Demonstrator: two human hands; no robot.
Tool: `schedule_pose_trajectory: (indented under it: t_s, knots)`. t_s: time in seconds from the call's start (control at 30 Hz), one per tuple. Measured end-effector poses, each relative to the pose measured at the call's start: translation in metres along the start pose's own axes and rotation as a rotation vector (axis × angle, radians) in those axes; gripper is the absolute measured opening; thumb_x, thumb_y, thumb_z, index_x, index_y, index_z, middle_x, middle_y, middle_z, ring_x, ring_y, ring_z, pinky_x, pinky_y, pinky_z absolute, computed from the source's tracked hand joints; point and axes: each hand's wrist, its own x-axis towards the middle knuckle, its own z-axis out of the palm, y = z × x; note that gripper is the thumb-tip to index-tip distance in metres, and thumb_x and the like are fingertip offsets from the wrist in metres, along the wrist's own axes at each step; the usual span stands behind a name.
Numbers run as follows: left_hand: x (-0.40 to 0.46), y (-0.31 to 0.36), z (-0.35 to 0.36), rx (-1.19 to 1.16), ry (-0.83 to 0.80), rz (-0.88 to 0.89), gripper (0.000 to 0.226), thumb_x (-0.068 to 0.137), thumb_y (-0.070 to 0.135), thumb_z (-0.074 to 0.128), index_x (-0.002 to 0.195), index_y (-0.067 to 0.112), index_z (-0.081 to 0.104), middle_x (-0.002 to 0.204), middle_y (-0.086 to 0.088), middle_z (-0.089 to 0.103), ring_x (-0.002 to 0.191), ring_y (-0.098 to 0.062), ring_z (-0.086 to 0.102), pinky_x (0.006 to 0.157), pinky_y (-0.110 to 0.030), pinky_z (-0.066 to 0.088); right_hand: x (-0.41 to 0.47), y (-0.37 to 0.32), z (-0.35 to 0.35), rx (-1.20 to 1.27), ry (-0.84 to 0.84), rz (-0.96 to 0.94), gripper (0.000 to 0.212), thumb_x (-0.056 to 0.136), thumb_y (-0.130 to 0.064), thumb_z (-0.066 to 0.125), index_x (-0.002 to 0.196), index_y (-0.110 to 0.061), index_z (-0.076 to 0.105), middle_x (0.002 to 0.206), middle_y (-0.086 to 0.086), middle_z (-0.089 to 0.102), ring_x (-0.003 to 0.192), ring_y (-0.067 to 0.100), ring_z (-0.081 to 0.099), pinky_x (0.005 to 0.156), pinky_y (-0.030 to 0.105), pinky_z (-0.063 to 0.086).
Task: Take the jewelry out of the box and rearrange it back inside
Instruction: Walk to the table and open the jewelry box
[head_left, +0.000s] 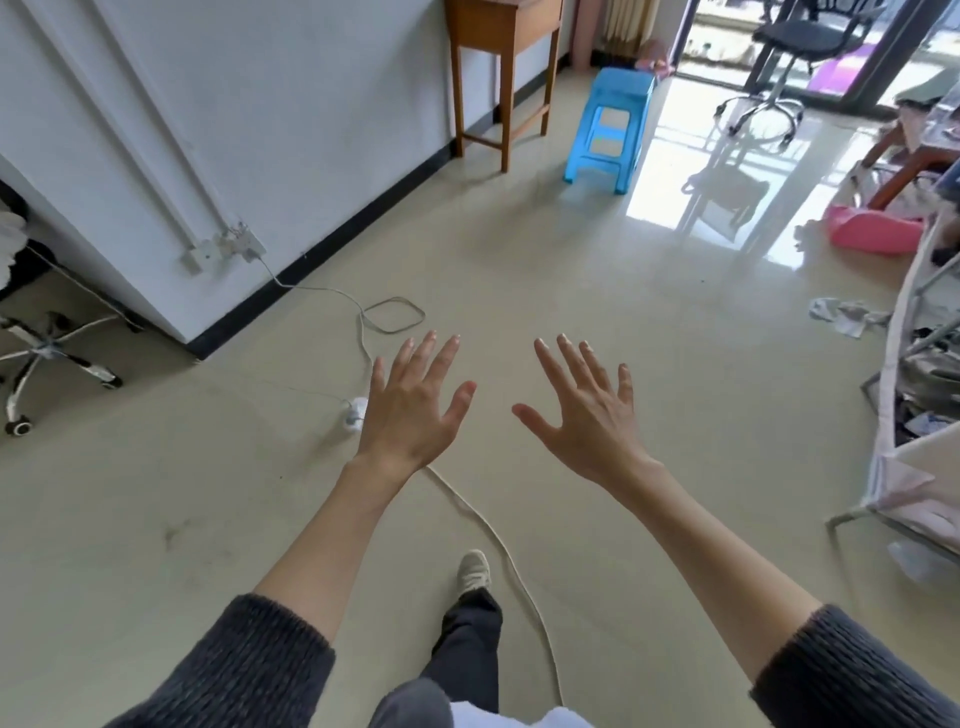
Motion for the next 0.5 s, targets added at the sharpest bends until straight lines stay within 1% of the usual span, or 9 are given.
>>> schedule_pose_trajectory:
  t_s: [0.07,0.27,0.37,0.5]
  knots:
    - [0.051,-0.008,-0.003,0.003,-0.005,0.013,0.063,0.090,0.056,0.019,0.147,0.031,0.013,0.157,0.000,0.015,0.144,-0.020,0.010,0.116,-0.047,0.003,0.050,0.005,-0.006,-0.001,0.004,0.015,0.075,0.087,-0.065,0.034,0.148,-0.034,0.002,0.159,-0.001,0.002,0.146,0.020,-0.001,0.115,0.053,0.000]
    - [0.187,-0.017,-0.021,-0.004,0.044,0.054,0.067,0.086,0.060,0.013,0.147,0.031,0.015,0.156,0.000,0.017,0.144,-0.020,0.011,0.116,-0.047,0.005,0.178,0.022,-0.037,0.004,0.061,0.000,0.075,0.087,-0.065,0.034,0.148,-0.034,0.003,0.159,-0.001,0.004,0.147,0.021,-0.001,0.115,0.053,0.000]
    - [0.254,-0.016,-0.019,-0.004,0.042,0.082,0.073,0.081,0.063,0.005,0.147,0.032,0.014,0.156,-0.001,0.018,0.144,-0.020,0.012,0.116,-0.049,0.006,0.239,0.040,-0.043,-0.003,0.066,0.013,0.075,0.087,-0.066,0.033,0.148,-0.034,0.001,0.159,-0.002,0.004,0.147,0.020,-0.001,0.115,0.052,-0.001]
    - [0.344,-0.014,-0.007,0.006,0.019,0.084,0.074,0.080,0.064,0.004,0.147,0.032,0.014,0.156,0.000,0.017,0.144,-0.020,0.012,0.116,-0.049,0.006,0.324,0.073,-0.048,-0.005,0.060,0.016,0.075,0.087,-0.066,0.033,0.148,-0.034,0.002,0.159,-0.001,0.004,0.147,0.021,-0.001,0.115,0.052,-0.002]
